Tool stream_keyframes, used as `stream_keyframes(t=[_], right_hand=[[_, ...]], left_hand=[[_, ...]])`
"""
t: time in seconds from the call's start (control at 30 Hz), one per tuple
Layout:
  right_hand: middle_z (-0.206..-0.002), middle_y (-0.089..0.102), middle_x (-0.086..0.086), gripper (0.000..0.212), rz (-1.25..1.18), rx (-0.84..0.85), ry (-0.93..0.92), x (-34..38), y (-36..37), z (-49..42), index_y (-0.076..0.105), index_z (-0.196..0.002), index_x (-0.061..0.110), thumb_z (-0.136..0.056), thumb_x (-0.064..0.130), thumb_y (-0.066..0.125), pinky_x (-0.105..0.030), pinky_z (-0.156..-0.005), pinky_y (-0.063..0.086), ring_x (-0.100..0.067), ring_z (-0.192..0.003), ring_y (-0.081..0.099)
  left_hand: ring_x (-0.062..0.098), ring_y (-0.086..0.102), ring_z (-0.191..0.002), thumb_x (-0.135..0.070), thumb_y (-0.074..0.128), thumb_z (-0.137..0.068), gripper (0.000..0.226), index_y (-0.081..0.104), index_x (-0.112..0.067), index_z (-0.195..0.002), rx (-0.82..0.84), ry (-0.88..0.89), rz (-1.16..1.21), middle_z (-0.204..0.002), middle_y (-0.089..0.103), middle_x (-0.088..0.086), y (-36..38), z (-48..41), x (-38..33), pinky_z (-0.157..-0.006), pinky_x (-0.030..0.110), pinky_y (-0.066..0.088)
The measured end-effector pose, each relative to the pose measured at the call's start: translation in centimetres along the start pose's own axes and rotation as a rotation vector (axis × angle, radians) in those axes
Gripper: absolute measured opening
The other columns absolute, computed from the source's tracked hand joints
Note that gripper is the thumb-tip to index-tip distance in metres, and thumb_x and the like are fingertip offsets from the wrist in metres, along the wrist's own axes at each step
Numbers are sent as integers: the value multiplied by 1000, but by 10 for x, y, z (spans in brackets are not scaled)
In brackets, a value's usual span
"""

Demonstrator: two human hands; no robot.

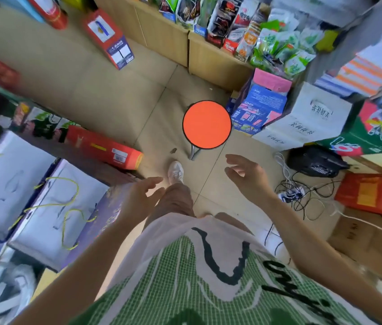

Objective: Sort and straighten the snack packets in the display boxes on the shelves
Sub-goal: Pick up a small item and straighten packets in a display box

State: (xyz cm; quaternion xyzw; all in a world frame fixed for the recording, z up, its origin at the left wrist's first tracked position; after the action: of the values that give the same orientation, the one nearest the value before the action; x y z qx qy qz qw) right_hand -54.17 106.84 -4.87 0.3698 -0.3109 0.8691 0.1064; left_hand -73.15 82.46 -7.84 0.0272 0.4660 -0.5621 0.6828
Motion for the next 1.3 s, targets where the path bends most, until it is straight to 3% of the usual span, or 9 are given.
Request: stream_keyframes(t=[0.13,0.2,0.33,0.47,0.63,0.8,0.9,1.13,1.3], right_hand=[[-111,69,1,32,19,-30,131,11,-16,-46,66,-125,18,-94,14,66,-27,-89,50,-16,-94,65],[-109,69,4,33,32,-42,181,12,-31,-63,66,-125,21,-93,15,67,-28,-89,52,-14,-93,66],[-107,70,6,32,31,-78,266,9,-67,-100,67,-123,22,-92,16,69,-28,-86,53,-12,-89,67],[-106,71,7,30,16,-83,288,9,-99,-155,67,-122,22,-92,17,69,-7,-71,46,-8,-87,67],[-103,70,5,28,-10,-38,236,31,-128,-254,68,-121,21,-93,18,68,-32,-91,53,-12,-89,65],[-109,69,1,31,-56,32,131,95,-139,-356,66,-124,17,-93,15,66,-11,-86,47,-11,-95,63],[-111,71,-3,33,-51,13,25,144,-135,-423,67,-125,16,-92,14,67,-25,-90,51,-14,-97,66],[-113,70,-2,36,-36,-24,62,225,-86,-547,65,-127,16,-92,18,70,-37,-94,53,-18,-101,67],[-112,71,-2,36,3,-54,139,266,-61,-612,65,-127,16,-91,20,70,-45,-95,53,-19,-101,68]], left_hand=[[-9,65,-91,-25,74,-89,23,71,-36,-110,31,104,-5,-100,70,-15,-27,-87,-58,-83,13,47],[3,67,-97,-32,68,-88,29,73,-23,-115,34,163,-8,-105,72,-11,-38,-128,-94,-85,17,47],[-5,63,-108,-31,65,-90,34,71,-22,-122,81,297,-38,-117,70,-17,-48,-204,-175,-94,15,46],[-5,63,-107,-22,70,-92,31,71,-16,-122,98,321,-61,-117,71,-13,-44,-272,-235,-91,6,43],[-2,62,-104,-36,67,-89,36,71,-21,-122,107,189,-128,-114,72,-13,-34,-334,-263,-86,7,43],[12,70,-105,-42,66,-82,37,73,-31,-117,82,-4,-120,-112,76,-6,-57,-377,-252,-98,38,53],[14,69,-107,-34,70,-89,29,73,-28,-117,86,-83,-136,-114,75,-1,-85,-408,-249,-101,40,51],[3,66,-112,-44,62,-82,40,72,-31,-118,291,-31,-201,-117,74,-9,-160,-546,-247,-105,37,50],[5,70,-104,-53,59,-80,53,73,-18,-117,303,120,-161,-111,76,-5,-208,-647,-275,-98,34,54]])
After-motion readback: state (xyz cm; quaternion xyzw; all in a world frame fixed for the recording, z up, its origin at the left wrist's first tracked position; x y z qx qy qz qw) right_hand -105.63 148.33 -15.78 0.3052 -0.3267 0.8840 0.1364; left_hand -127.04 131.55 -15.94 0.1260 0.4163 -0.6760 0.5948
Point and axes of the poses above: each hand's wrist, its own z-axis away from the middle knuckle, its own y-axis out of the palm, x = y × z, the point moved 6 cm from there along -z, towards the middle knuckle
